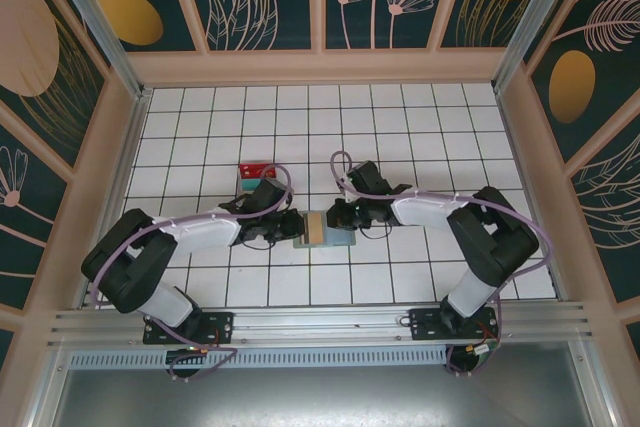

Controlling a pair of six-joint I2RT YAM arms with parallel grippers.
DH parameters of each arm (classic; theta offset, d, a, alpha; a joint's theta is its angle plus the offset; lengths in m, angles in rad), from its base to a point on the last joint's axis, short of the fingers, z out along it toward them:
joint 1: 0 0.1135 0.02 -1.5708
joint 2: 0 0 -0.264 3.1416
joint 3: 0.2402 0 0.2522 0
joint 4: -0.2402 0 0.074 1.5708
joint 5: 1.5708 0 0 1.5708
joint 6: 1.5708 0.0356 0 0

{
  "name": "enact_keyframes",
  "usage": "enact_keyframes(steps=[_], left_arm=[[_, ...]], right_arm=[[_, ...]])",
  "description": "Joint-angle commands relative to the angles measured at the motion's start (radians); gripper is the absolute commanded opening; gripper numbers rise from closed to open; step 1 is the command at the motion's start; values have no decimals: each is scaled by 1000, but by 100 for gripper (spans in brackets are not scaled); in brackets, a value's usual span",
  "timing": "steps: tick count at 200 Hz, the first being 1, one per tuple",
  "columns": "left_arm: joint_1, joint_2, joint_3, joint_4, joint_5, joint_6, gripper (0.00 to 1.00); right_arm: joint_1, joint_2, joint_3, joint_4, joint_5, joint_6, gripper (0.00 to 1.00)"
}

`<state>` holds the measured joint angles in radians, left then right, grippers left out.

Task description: Take the credit cards out of the card holder

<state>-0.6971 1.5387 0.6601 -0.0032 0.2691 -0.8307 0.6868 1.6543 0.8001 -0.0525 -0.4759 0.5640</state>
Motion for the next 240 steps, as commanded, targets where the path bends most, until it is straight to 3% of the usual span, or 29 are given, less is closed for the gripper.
enact_keyframes(steps=[1, 204, 219, 240], left_arm=[[0, 26, 4, 3, 13, 8, 15], [-19, 70, 10, -7, 16, 8, 14], [-20, 73, 12, -6, 18, 8, 14], [-22, 74, 13, -9, 18, 8, 14]], right_arm=[[13, 17, 31, 10, -33, 17, 10], [14, 110, 24, 52, -102, 48, 13], [14, 114, 23, 57, -108, 49, 11], [14, 111, 20, 59, -109, 50, 0]])
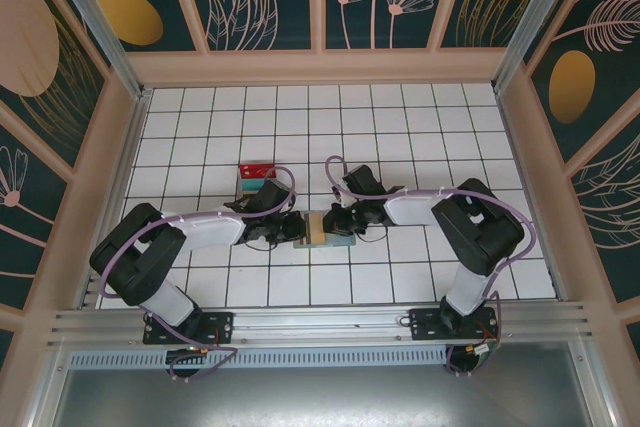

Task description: Take the credit cards out of the card holder

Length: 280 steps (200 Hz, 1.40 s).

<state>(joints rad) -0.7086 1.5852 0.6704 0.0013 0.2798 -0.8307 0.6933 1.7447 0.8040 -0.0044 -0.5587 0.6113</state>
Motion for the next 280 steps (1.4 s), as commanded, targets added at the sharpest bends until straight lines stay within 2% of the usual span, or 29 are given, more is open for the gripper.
enact_keyframes(steps=[1, 61, 156, 167, 211, 236, 250, 280], left_arm=[[-11, 27, 3, -13, 7, 8, 14], [-10, 3, 4, -50, -36, 20, 11], [-10, 2, 0, -52, -31, 23, 11], [-10, 2, -1, -50, -30, 22, 11], [-11, -3, -2, -53, -27, 22, 11], [-10, -4, -1, -53, -26, 22, 11], [-10, -5, -2, -55, -27, 21, 11], [-10, -7, -3, -60, -28, 26, 11]], right_arm=[[8, 20, 17, 11, -26, 2, 0], [-16, -30, -29, 4, 2, 10, 0], [-46, -67, -63, 15, -9, 10, 0], [-47, -58, -57, 26, -15, 17, 16], [-45, -19, -39, 49, -27, 24, 20], [-46, -14, -44, 50, -24, 24, 11], [-46, -17, -49, 43, -22, 18, 0], [-63, -51, -73, 23, -10, 2, 0]])
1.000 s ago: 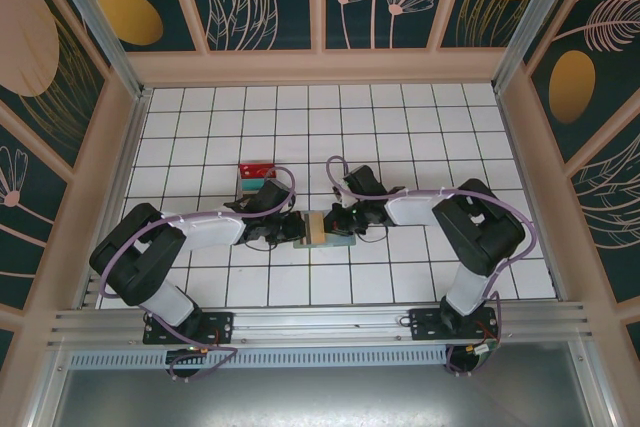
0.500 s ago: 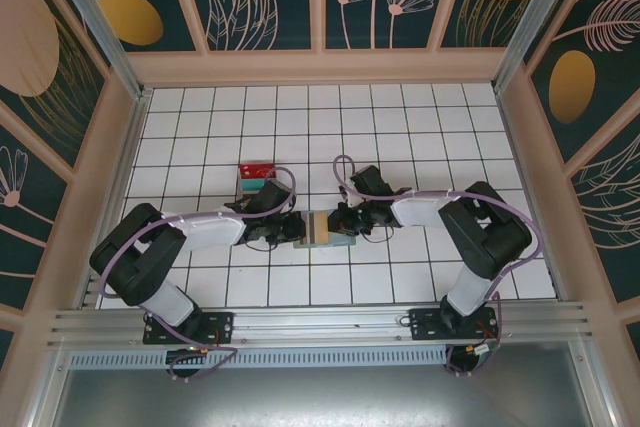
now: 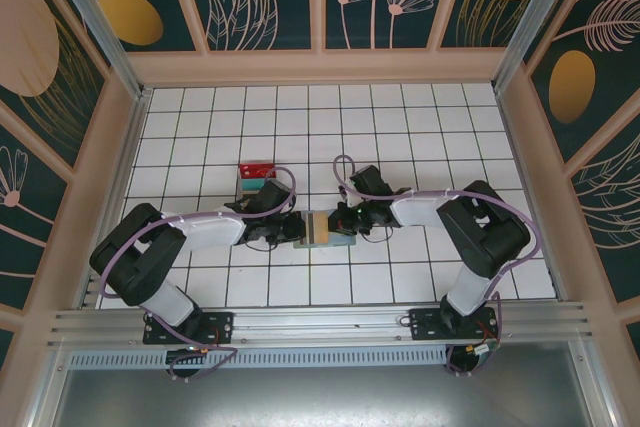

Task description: Take the credit cards out of the card holder

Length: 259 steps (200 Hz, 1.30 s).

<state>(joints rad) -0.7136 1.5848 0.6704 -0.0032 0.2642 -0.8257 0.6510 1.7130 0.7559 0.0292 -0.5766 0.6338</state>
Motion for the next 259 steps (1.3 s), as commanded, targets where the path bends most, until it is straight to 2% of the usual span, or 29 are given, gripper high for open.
enact_keyframes(steps=[1, 59, 94, 126, 167, 259], left_arm=[[-6, -6, -3, -55, -13, 22, 11], [-5, -9, -3, -58, -17, 25, 11], [-5, -9, -4, -54, -17, 25, 11], [-6, -9, -8, -46, -17, 19, 11], [-5, -8, -3, -42, -19, 15, 11], [-5, 9, 8, -35, -3, 16, 11]], right_arm=[[-22, -20, -26, -12, 7, -21, 0], [-96, -135, -108, -67, 0, -78, 0], [-99, -166, -96, -51, -23, -78, 0], [-63, -127, -32, -38, -14, -65, 14], [-30, -42, 33, -29, -16, -57, 21], [0, 62, 72, -15, -34, -46, 23]])
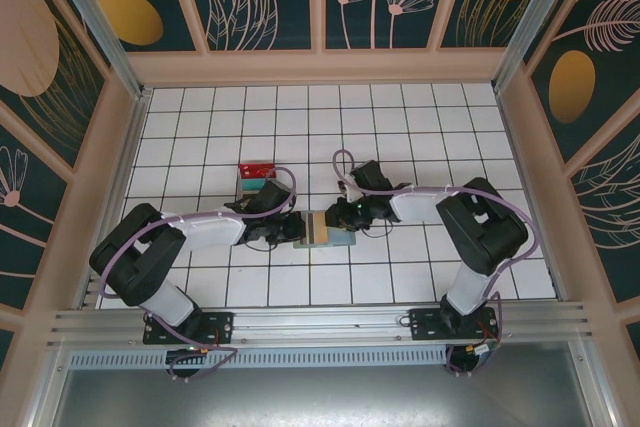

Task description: Take the credit cards out of the card holder

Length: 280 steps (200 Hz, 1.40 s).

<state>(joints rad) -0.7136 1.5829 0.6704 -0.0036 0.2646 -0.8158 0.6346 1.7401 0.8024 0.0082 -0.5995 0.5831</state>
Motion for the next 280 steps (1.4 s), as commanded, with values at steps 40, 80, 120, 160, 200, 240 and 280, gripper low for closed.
enact_keyframes(steps=[40, 80, 120, 160, 200, 240, 280], left_arm=[[-6, 14, 14, -38, -1, 7, 11], [-5, 17, 20, -51, -7, 17, 11], [-6, 24, 21, -62, -10, 27, 11], [-5, 26, 24, -63, -8, 29, 11], [-5, 9, 44, -64, -9, 24, 13], [-5, -36, 73, -67, -19, 17, 17], [6, -113, 112, -80, -62, -3, 44]], right_arm=[[22, 49, 34, 4, -15, 3, 13], [8, 9, 5, -17, 8, -13, 3], [-40, -50, -60, -31, 9, -35, 0], [-82, -134, -114, -58, 0, -62, 0], [-134, -240, -110, -108, 4, -95, 0], [-169, -303, -81, -185, 27, -136, 0], [-190, -339, -38, -208, 35, -147, 0]])
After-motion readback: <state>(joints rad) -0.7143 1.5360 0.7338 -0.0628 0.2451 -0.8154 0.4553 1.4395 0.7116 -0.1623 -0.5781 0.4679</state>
